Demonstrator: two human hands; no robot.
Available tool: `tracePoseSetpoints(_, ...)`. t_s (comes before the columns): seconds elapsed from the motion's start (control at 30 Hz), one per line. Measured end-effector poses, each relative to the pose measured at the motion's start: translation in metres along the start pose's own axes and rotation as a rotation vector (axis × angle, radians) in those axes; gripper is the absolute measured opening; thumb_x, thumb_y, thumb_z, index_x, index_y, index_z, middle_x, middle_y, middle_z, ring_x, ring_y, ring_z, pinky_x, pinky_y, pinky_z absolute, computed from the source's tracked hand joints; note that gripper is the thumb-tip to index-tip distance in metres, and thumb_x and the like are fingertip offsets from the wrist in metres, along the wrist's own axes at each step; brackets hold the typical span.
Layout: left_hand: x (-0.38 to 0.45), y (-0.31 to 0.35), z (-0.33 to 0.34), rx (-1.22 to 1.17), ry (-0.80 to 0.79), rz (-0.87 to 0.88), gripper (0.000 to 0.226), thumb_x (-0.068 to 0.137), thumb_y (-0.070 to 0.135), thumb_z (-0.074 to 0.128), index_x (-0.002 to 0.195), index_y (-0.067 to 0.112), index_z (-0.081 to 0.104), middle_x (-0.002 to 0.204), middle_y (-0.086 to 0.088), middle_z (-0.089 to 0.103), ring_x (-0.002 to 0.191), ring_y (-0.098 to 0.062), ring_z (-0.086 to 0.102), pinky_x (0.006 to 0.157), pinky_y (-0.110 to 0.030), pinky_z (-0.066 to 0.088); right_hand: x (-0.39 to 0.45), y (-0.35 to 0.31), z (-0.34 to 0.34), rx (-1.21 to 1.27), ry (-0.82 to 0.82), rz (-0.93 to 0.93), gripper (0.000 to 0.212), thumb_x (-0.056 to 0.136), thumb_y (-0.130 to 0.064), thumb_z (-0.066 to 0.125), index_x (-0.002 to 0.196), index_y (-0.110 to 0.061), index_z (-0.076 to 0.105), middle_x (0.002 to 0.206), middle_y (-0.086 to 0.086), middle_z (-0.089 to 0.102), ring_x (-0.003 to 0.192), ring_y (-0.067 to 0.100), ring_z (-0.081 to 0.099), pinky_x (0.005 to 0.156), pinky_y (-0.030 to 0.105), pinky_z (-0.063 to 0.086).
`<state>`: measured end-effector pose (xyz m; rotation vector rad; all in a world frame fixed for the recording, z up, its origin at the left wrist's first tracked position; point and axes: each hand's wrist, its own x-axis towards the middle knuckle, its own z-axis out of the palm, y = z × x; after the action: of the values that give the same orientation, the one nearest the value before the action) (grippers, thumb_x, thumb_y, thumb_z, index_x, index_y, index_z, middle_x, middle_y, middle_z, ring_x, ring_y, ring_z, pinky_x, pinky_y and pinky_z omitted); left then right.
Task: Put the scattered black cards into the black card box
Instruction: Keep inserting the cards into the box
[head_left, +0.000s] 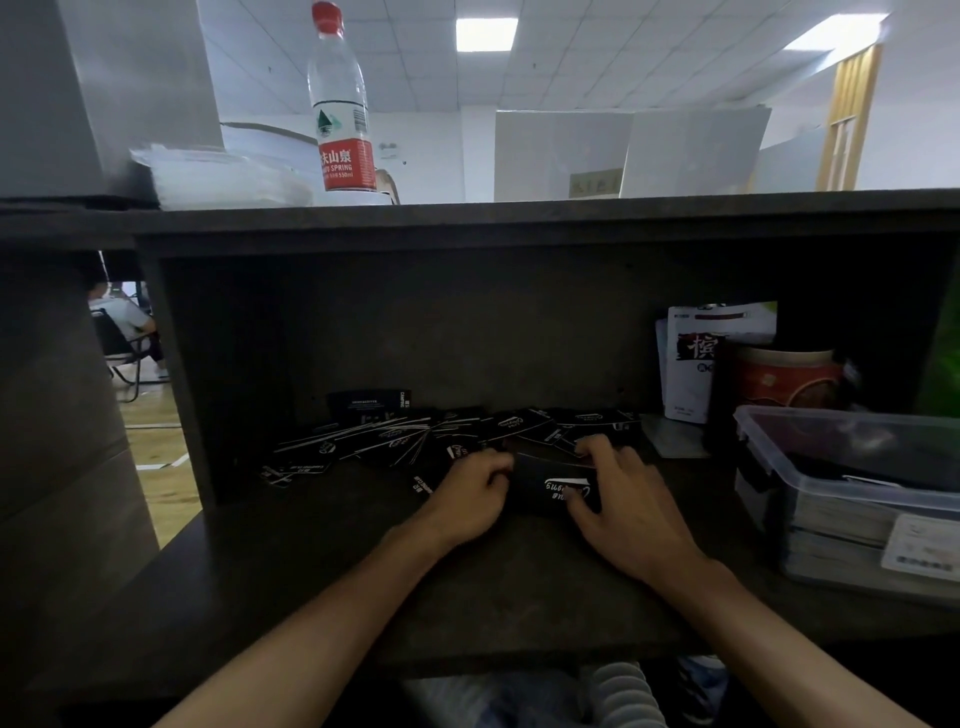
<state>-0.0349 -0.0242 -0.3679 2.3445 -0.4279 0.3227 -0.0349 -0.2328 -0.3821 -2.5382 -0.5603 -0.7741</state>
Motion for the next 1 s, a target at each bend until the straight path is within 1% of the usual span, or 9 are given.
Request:
tracePoseSetpoints(0.17, 0.006, -0.017, -0.028, 0.357, 0.286, -0.119, 0.026, 0.095, 0.021, 0.056, 0.12, 0.023, 0.063, 0.119, 0.002, 0.061, 0.109, -0.015, 0.058, 0.098, -0.033, 0.046, 0.003, 0.003, 0.001, -0.069, -0.055, -0.05, 0.036, 0.093, -0.046, 0.054, 0.126, -0.034, 0.048, 0.124, -0.009, 0.052, 0.109, 0.007, 0.041, 0.093, 0.035, 0.044)
tracePoseSetpoints(0.3, 0.012, -0.034, -0.036, 0.587, 0.092, -0.341, 0.048, 0.088, 0.052, 0.06, 0.128, 0.025, 0.057, 0.131, -0.002, 0.059, 0.125, -0.023, 0.051, 0.105, -0.041, 0.036, 0.003, 0.003, 0.002, -0.083, -0.063, -0.048, 0.036, 0.093, -0.047, 0.054, 0.127, -0.035, 0.047, 0.125, -0.01, 0.05, 0.112, 0.008, 0.04, 0.095, 0.035, 0.043)
tracePoseSetpoints(0.47, 0.017, -0.034, -0.039, 0.537, 0.138, -0.399, 0.035, 0.084, 0.05, 0.067, 0.108, 0.026, 0.065, 0.119, 0.0, 0.065, 0.117, -0.022, 0.056, 0.103, -0.04, 0.038, 0.003, 0.001, 0.002, -0.092, -0.07, -0.041, 0.038, 0.093, -0.047, 0.053, 0.129, -0.035, 0.046, 0.126, -0.009, 0.051, 0.114, 0.009, 0.041, 0.097, 0.037, 0.044)
tracePoseSetpoints(0.57, 0.016, -0.031, -0.042, 0.278, 0.36, -0.312, 0.004, 0.093, 0.028, 0.062, 0.09, 0.029, 0.065, 0.102, 0.006, 0.068, 0.104, -0.016, 0.063, 0.095, -0.037, 0.047, 0.003, 0.0, 0.0, -0.088, -0.068, -0.037, 0.038, 0.094, -0.047, 0.053, 0.129, -0.035, 0.046, 0.127, -0.009, 0.051, 0.114, 0.009, 0.041, 0.097, 0.036, 0.043)
tracePoseSetpoints(0.67, 0.016, -0.024, -0.045, -0.237, 0.535, -0.228, 0.026, 0.092, 0.009, 0.06, 0.103, 0.032, 0.054, 0.101, 0.006, 0.066, 0.095, -0.009, 0.065, 0.07, -0.021, 0.051, 0.002, 0.0, 0.0, -0.084, -0.06, -0.048, 0.036, 0.094, -0.047, 0.052, 0.127, -0.035, 0.047, 0.125, -0.009, 0.052, 0.112, 0.008, 0.041, 0.095, 0.035, 0.043)
tracePoseSetpoints(0.77, 0.016, -0.02, -0.039, -0.461, 0.519, -0.143, 0.08, 0.085, 0.003, 0.069, 0.143, 0.035, 0.024, 0.106, 0.006, 0.065, 0.1, -0.011, 0.066, 0.081, -0.028, 0.054, 0.002, -0.001, -0.001, -0.082, -0.067, -0.046, 0.036, 0.093, -0.047, 0.053, 0.127, -0.036, 0.047, 0.125, -0.01, 0.051, 0.112, 0.007, 0.041, 0.096, 0.035, 0.044)
tracePoseSetpoints(0.87, 0.016, -0.019, -0.026, -0.497, 0.412, -0.112, 0.106, 0.079, 0.004, 0.076, 0.15, 0.044, 0.009, 0.121, 0.018, 0.053, 0.11, -0.002, 0.058, 0.091, -0.024, 0.05, 0.001, -0.002, -0.003, -0.067, -0.063, -0.04, 0.035, 0.093, -0.047, 0.054, 0.125, -0.035, 0.048, 0.124, -0.01, 0.051, 0.111, 0.007, 0.041, 0.095, 0.034, 0.044)
tracePoseSetpoints(0.93, 0.016, -0.018, -0.014, -0.45, 0.345, -0.111, 0.083, 0.08, 0.005, 0.076, 0.14, 0.042, 0.031, 0.119, 0.02, 0.055, 0.109, -0.001, 0.059, 0.088, -0.02, 0.051, 0.001, -0.003, -0.004, -0.056, -0.053, -0.035, 0.035, 0.092, -0.046, 0.055, 0.124, -0.033, 0.048, 0.122, -0.009, 0.05, 0.109, 0.007, 0.043, 0.094, 0.032, 0.044)
tracePoseSetpoints(1.0, 0.018, -0.018, -0.002, -0.369, 0.28, -0.115, 0.043, 0.087, 0.012, 0.069, 0.115, 0.04, 0.054, 0.111, 0.014, 0.064, 0.105, -0.003, 0.063, 0.084, -0.02, 0.051, 0.0, -0.004, -0.004, -0.04, -0.045, -0.019, 0.038, 0.091, -0.046, 0.058, 0.124, -0.032, 0.046, 0.122, -0.008, 0.05, 0.11, 0.009, 0.046, 0.094, 0.031, 0.045)
